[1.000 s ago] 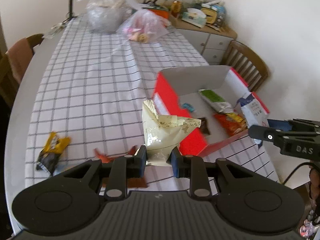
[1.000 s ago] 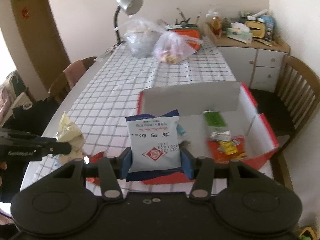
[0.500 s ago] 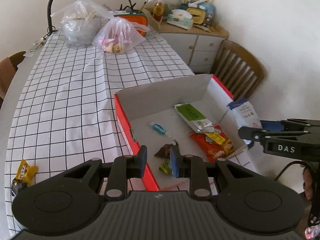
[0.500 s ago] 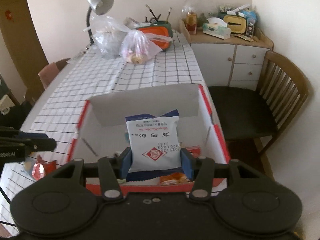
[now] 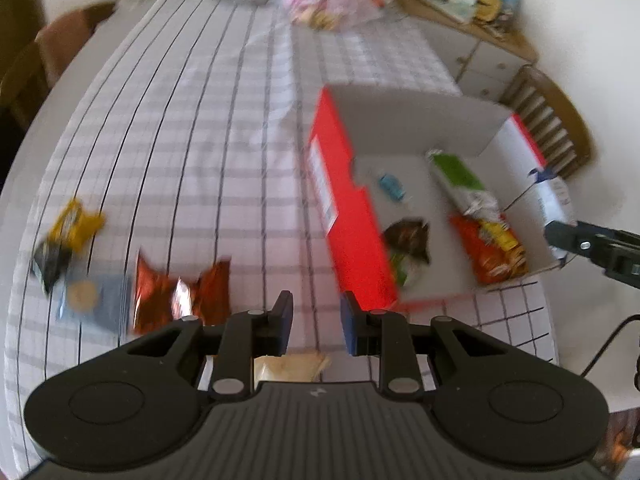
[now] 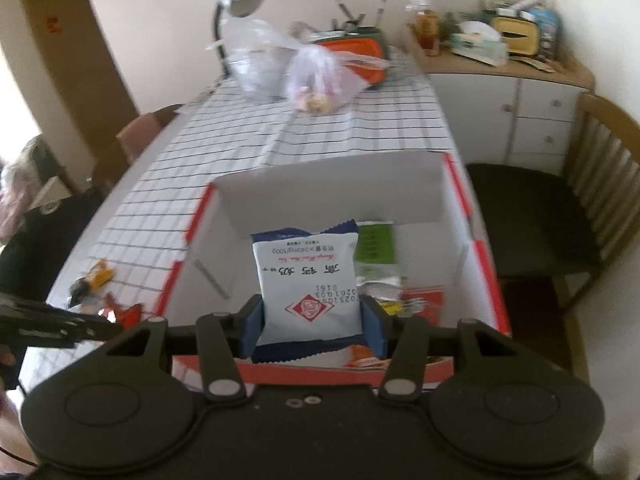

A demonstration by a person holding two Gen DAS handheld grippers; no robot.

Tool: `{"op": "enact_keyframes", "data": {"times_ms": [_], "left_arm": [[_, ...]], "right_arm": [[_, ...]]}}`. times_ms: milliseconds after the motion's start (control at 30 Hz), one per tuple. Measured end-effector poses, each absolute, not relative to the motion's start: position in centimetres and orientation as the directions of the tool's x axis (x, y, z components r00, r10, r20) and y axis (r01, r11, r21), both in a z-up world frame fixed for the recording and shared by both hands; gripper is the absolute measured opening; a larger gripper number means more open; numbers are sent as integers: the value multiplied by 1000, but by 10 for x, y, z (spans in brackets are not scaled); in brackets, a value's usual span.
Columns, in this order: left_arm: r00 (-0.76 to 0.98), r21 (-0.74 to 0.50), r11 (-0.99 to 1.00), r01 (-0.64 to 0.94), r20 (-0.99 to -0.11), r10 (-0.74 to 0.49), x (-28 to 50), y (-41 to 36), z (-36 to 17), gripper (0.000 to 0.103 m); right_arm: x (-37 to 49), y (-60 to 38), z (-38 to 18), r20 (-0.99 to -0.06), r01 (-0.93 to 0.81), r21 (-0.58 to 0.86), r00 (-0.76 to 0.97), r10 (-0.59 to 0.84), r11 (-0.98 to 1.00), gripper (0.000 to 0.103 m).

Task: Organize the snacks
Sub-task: 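Carry both snacks over the red box and lower them inside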

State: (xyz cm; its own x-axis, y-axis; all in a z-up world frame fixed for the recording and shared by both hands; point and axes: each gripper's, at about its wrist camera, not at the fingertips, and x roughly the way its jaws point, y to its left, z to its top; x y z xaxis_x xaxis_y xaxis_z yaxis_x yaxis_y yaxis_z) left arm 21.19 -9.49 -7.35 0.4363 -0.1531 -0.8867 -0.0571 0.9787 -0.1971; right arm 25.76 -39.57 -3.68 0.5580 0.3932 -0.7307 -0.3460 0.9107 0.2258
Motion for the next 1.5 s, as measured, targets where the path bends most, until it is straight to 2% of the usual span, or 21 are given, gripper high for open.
{"op": "enact_keyframes", "data": {"times_ms": [100, 167, 200, 233, 367, 467, 700, 733, 833, 967, 1000, 1233, 1500], "left_arm": [[385, -215, 968, -126, -910, -152, 203, -88, -87, 33], [350, -235, 954, -188, -923, -158, 199, -83, -98, 57], [340, -245, 941, -233, -927, -157, 198, -80, -102, 73], [336, -259, 925, -278, -928, -159, 197, -76, -106, 75], [303, -295, 840, -456, -939, -165, 194, -59, -128, 75], [276, -307, 790, -531, -944, -181, 193, -56, -145, 75], [281, -292, 753, -589, -948, -148, 197, -66, -160, 74], [280, -291, 748, -597, -949, -145, 196, -67, -162, 70], [277, -295, 743, -600, -949, -153, 196, -67, -167, 56], [279, -279, 751, -599, -951, -131, 197, -68, -167, 48], [283, -270, 759, -593, -952, -118, 196, -69, -165, 38], [295, -272, 771, -577, -949, -114, 192, -64, -157, 32], [387, -313, 826, -469, -913, -126, 186, -73, -105, 32]], "right_arm": [[251, -387, -35, -721, -388, 243, 540, 433, 889, 50], [249, -382, -34, -716, -412, 251, 530, 455, 876, 50], [249, -380, -33, -713, -421, 255, 526, 464, 870, 50], [249, -379, -32, -710, -429, 257, 524, 470, 866, 50], [250, -374, -32, -703, -451, 256, 520, 484, 855, 50], [251, -375, -33, -707, -458, 244, 519, 480, 855, 50], [252, -385, -37, -716, -443, 234, 524, 462, 865, 50], [252, -386, -38, -717, -441, 233, 525, 460, 867, 50], [252, -391, -39, -717, -435, 233, 527, 456, 870, 50], [253, -395, -39, -715, -430, 234, 531, 454, 872, 50], [253, -396, -38, -714, -430, 235, 533, 455, 872, 50], [258, -398, -37, -708, -434, 242, 533, 464, 868, 50], [263, -413, -32, -701, -416, 237, 552, 451, 878, 50]]}}
